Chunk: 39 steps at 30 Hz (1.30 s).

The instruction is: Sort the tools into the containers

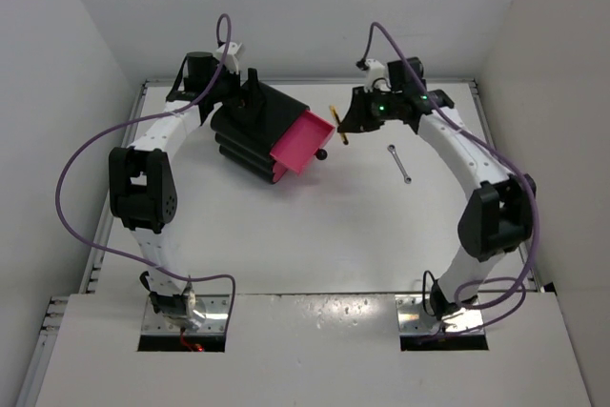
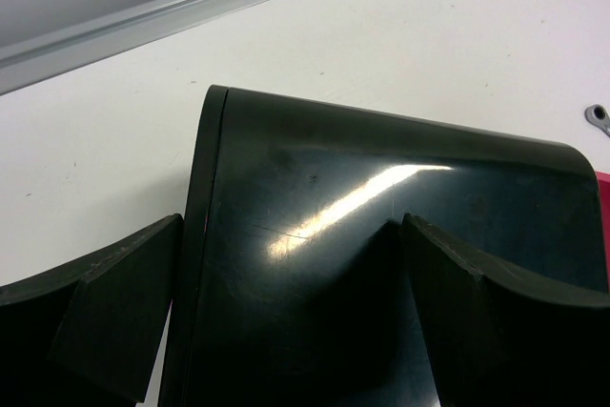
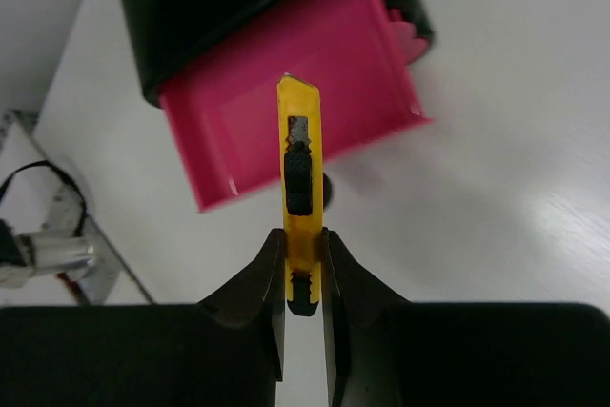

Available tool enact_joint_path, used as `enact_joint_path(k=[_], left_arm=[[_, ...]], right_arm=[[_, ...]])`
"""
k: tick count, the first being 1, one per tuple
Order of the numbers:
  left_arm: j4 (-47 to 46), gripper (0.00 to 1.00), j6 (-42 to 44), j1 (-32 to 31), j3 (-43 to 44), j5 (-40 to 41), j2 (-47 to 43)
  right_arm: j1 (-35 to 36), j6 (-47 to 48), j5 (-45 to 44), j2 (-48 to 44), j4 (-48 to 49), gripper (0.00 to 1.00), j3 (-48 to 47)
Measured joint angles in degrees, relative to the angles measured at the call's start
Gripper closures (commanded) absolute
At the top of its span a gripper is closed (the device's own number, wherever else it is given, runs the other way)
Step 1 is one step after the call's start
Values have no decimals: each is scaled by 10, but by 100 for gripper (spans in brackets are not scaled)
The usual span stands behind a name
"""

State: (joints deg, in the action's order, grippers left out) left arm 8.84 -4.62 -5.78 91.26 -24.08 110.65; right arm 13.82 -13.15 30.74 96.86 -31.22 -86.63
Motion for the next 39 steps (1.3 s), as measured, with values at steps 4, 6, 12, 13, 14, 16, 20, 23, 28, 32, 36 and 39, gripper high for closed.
enact_joint_path(k=[4, 6, 12, 13, 14, 16, 20, 23, 28, 32, 36, 39], left_arm=[[1, 0, -1, 0, 0, 1, 0], [1, 0, -2, 0, 0, 2, -1], [3, 0, -4, 0, 0, 4, -1], [3, 0, -4, 0, 0, 4, -1], [3, 0, -4, 0, 0, 4, -1], [3, 0, -5, 0, 0, 4, -1], [3, 0, -6, 0, 0, 5, -1], [3, 0, -6, 0, 0, 5, -1], [3, 0, -6, 0, 0, 5, -1], [3, 0, -6, 0, 0, 5, -1], [4, 0, -6, 0, 0, 5, -1], [4, 0, -6, 0, 0, 5, -1]], right_arm=[[33, -59, 35, 52, 22, 92, -21], [36, -86, 45, 68, 29, 92, -23], [39, -162, 82, 96, 58, 92, -26], [40, -173, 88, 100, 64, 92, -26], [42, -183, 91, 103, 69, 92, -26], [47, -199, 99, 110, 77, 92, -27], [59, -226, 110, 126, 94, 86, -29], [64, -245, 116, 137, 101, 86, -29], [70, -273, 120, 150, 109, 85, -30], [70, -293, 129, 164, 122, 61, -39], [71, -306, 130, 176, 130, 41, -48], [70, -309, 134, 176, 132, 40, -50]])
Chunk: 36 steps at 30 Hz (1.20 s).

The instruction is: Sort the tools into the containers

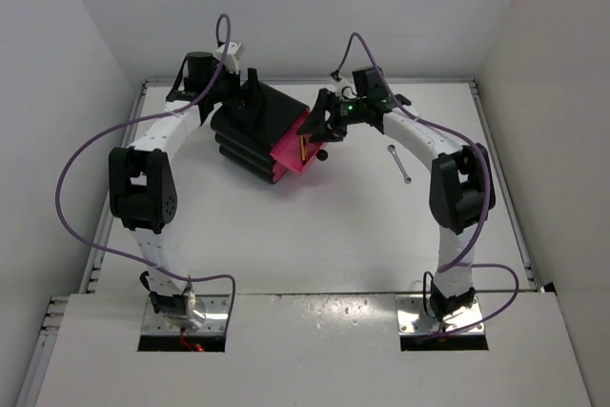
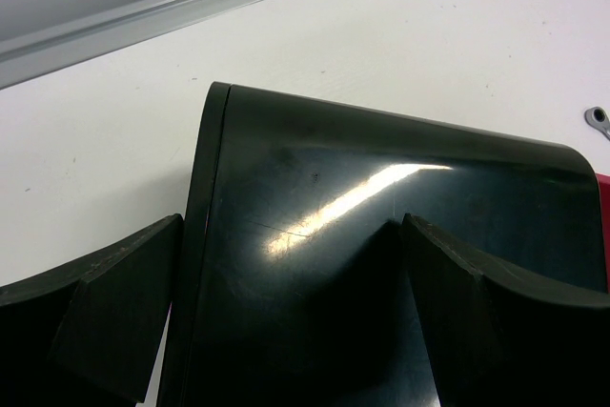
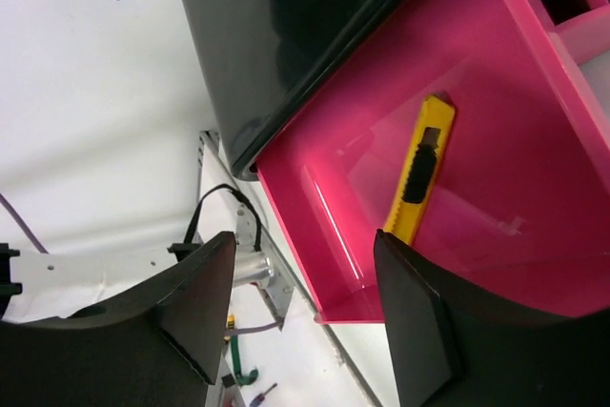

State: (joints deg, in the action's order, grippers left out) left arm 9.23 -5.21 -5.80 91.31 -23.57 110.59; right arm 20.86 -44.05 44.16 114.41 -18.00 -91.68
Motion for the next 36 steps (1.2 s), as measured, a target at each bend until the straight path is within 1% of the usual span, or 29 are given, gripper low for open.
enact_joint_path(k=[2, 4, 5, 8, 10, 13, 17, 19, 20, 23, 26, 27, 31, 36], left_arm=[[1, 0, 0, 0, 1, 0, 0], [3, 0, 0, 0, 3, 0, 1], [4, 0, 0, 0, 4, 0, 2], [6, 0, 0, 0, 5, 0, 2], [10, 0, 0, 0, 8, 0, 2], [19, 0, 2, 0, 13, 0, 3], [30, 0, 2, 0, 23, -1, 9], [33, 0, 2, 0, 26, -3, 10], [34, 0, 2, 0, 27, -4, 10], [39, 0, 2, 1, 31, -4, 12], [42, 0, 2, 1, 33, -4, 13], [43, 0, 2, 1, 34, -5, 13], [43, 0, 2, 1, 35, -6, 15], [45, 0, 2, 2, 38, -9, 17]], right_arm=[[0, -1, 3, 0, 1, 41, -2], [-4, 4, 9, 0, 2, 44, -3], [-5, 9, 11, -1, 0, 48, -4], [-16, 52, 10, -16, -20, 52, -5], [-33, 102, 6, -40, -45, 53, -5], [-58, 194, -7, -100, -60, 48, 21], [-71, 332, -31, -197, -50, 43, 121], [-64, 385, -41, -212, -42, 41, 162], [-61, 404, -46, -212, -36, 38, 181], [-52, 442, -62, -202, -10, 36, 242], [-44, 461, -93, -181, 9, 33, 270], [-42, 464, -104, -175, 17, 31, 272], [-30, 472, -138, -159, 47, 31, 270], [-12, 479, -144, -144, 67, 30, 244]])
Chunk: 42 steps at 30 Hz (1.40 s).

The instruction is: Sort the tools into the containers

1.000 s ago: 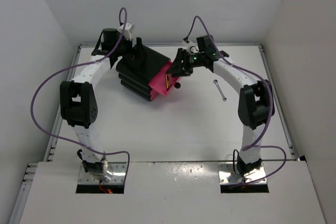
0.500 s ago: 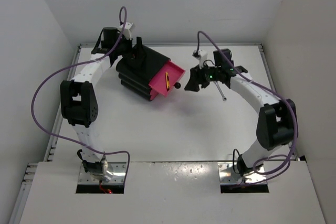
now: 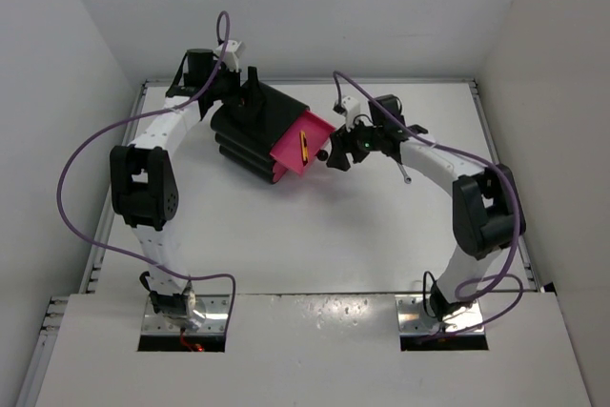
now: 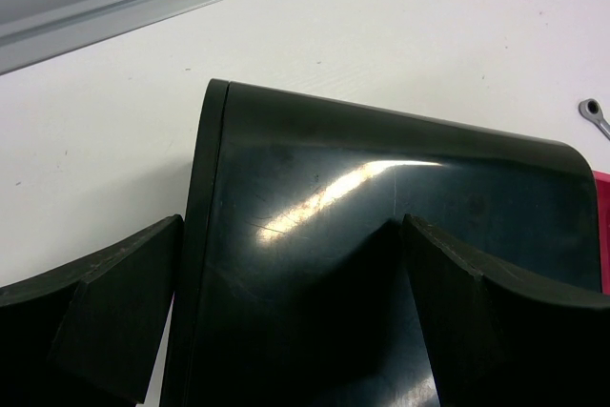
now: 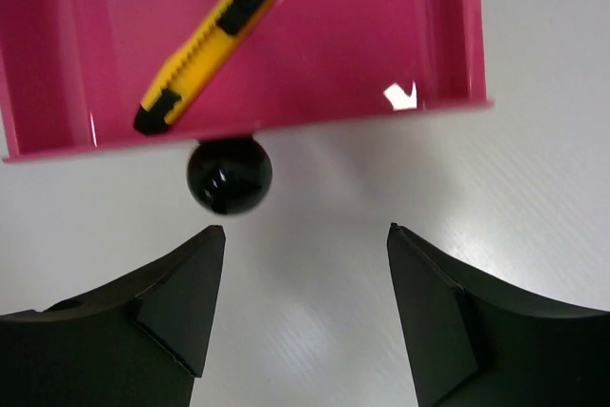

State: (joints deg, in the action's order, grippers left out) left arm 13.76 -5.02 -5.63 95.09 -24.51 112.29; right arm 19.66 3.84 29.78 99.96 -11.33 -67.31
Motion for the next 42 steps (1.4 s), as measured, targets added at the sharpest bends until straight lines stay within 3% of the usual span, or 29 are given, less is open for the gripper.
enact_joint_path(k=[22, 42], left_arm=[[-17, 0, -3, 2, -12, -9, 1], [-36, 0, -4, 4, -23, -17, 1]], right_arm=[[56, 32, 9, 85, 12, 30, -117], [83, -93, 47, 180, 143, 24, -165]])
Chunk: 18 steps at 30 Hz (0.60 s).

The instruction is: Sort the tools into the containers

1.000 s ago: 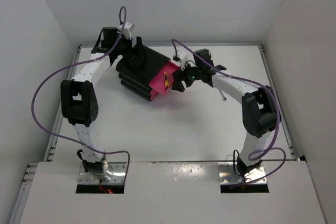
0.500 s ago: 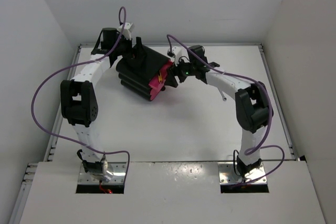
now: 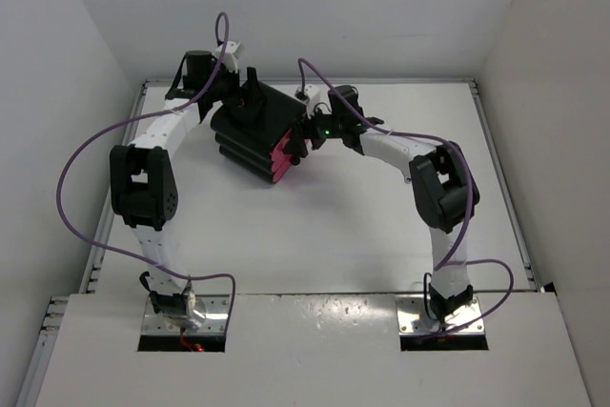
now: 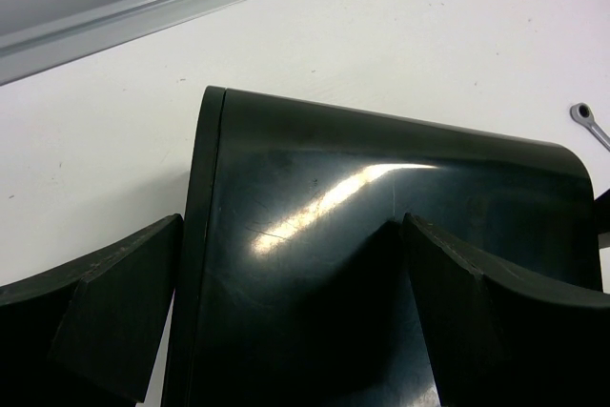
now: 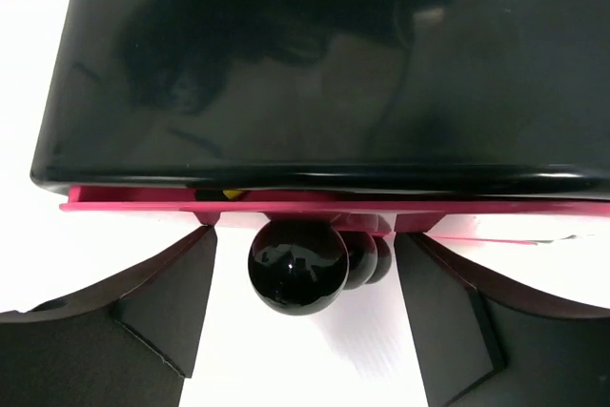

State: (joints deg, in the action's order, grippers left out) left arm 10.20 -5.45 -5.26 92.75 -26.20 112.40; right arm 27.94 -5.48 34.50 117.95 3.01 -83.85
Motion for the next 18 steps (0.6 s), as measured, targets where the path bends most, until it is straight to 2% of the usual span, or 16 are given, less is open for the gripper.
enact_joint_path(k=[11, 18], left_arm=[[-14, 0, -3, 8, -3, -31, 6], [-19, 0, -4, 11, -4, -40, 7]], right_arm=[[-3, -114, -3, 1, 21, 20, 0], [-4, -147, 3, 1, 25, 20, 0]])
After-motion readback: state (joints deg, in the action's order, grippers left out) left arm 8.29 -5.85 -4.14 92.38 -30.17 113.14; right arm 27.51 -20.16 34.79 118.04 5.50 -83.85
